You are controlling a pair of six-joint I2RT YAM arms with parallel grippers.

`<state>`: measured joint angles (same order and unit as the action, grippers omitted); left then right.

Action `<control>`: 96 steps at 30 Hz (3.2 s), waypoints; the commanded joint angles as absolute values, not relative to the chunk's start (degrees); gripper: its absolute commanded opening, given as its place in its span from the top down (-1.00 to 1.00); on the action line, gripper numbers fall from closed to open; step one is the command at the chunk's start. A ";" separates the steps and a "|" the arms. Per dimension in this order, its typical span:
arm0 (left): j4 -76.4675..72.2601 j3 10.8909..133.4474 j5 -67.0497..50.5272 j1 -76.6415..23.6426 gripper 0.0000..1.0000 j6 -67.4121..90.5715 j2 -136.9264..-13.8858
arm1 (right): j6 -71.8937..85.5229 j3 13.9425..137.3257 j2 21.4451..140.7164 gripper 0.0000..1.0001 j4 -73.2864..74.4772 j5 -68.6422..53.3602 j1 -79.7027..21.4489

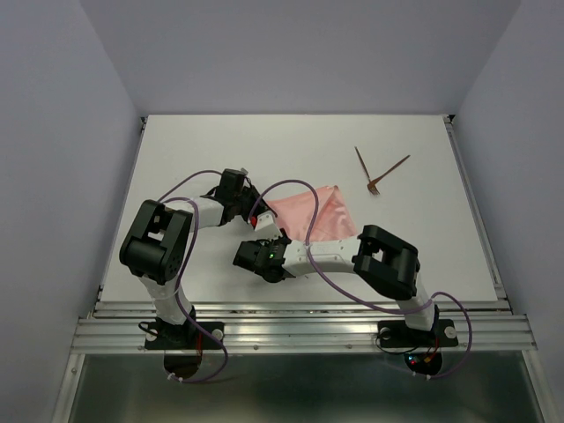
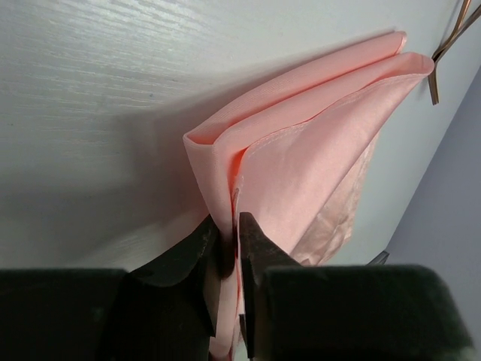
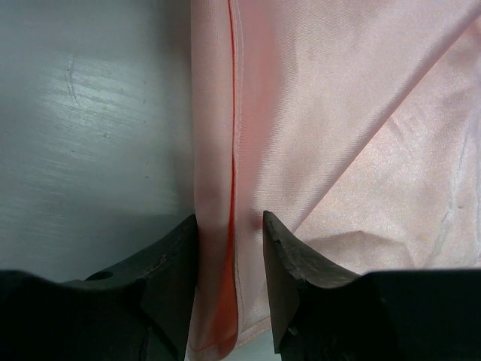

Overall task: Fold the napkin into a case and place the utensils inside
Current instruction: Pick up the upper triangle-folded napkin from the center of the board, then turn over the upper triangle folded napkin at the center of the board.

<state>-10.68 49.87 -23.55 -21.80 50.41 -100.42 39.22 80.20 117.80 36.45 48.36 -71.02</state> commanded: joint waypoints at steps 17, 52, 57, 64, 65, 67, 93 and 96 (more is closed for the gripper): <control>-12.22 50.45 -24.61 -22.32 0.42 48.69 -98.52 | 39.02 84.55 119.62 0.14 39.28 52.65 -72.69; 12.11 62.13 -21.71 -5.37 1.00 32.36 -80.52 | 28.22 100.43 118.12 0.99 23.91 29.20 -73.21; 19.31 66.34 -17.68 4.19 1.00 28.75 -74.63 | 26.98 109.76 122.94 0.99 21.89 23.04 -73.21; 27.15 75.05 -5.47 10.20 1.00 26.02 -69.18 | 26.81 123.82 129.37 0.99 20.04 11.45 -75.14; 28.20 76.28 -3.45 10.28 1.00 25.84 -68.73 | 26.72 124.97 129.81 0.99 19.78 10.38 -75.15; 31.27 81.18 3.29 10.20 1.00 25.05 -68.20 | 26.11 126.99 130.43 0.99 18.73 7.58 -76.46; 23.74 79.55 20.39 -13.08 1.00 28.83 -80.41 | 41.66 80.17 110.57 0.99 -6.15 -1.85 -70.75; 21.98 78.75 20.30 -16.33 1.00 29.79 -84.01 | 42.80 74.72 108.03 0.99 -6.15 -0.26 -69.61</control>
<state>42.33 78.02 15.64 -14.09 27.24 -82.63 38.96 80.66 111.61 -9.91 6.44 -66.63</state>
